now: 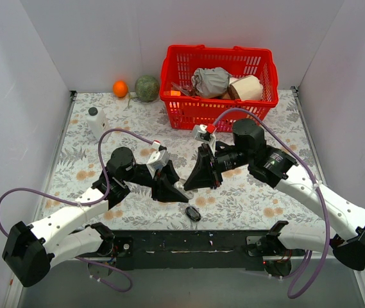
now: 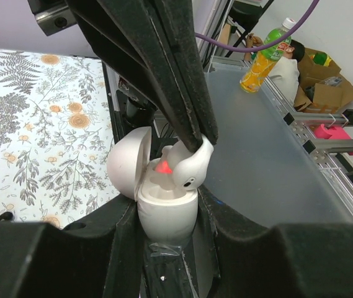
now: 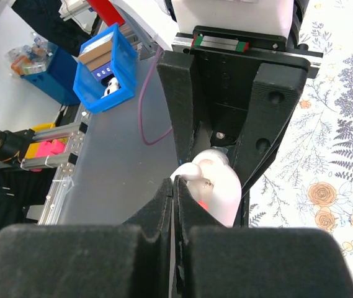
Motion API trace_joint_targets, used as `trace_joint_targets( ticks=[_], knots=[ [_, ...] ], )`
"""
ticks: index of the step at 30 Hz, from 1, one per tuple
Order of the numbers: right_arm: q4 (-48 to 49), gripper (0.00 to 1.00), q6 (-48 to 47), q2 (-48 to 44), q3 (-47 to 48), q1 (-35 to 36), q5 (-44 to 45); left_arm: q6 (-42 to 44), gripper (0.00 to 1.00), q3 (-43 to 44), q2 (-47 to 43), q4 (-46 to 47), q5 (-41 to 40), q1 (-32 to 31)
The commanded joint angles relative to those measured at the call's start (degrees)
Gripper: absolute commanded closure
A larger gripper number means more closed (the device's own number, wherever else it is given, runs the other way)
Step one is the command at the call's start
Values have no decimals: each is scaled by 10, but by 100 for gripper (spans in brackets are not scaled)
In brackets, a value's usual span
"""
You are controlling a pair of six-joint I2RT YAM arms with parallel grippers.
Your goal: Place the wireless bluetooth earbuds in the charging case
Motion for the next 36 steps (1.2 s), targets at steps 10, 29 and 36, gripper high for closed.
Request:
trace_joint_targets(
  ticks=[10, 29, 36],
  knots=[
    [-31, 99, -33, 16, 26, 5, 41, -12, 100, 5, -27, 29, -1, 2],
    [-37, 99, -13, 21, 35, 7, 81, -4, 100, -30, -45, 73, -69, -9],
    [-63, 88, -21, 18, 56, 6, 107, -9, 100, -40, -49, 81, -78, -10]
  ],
)
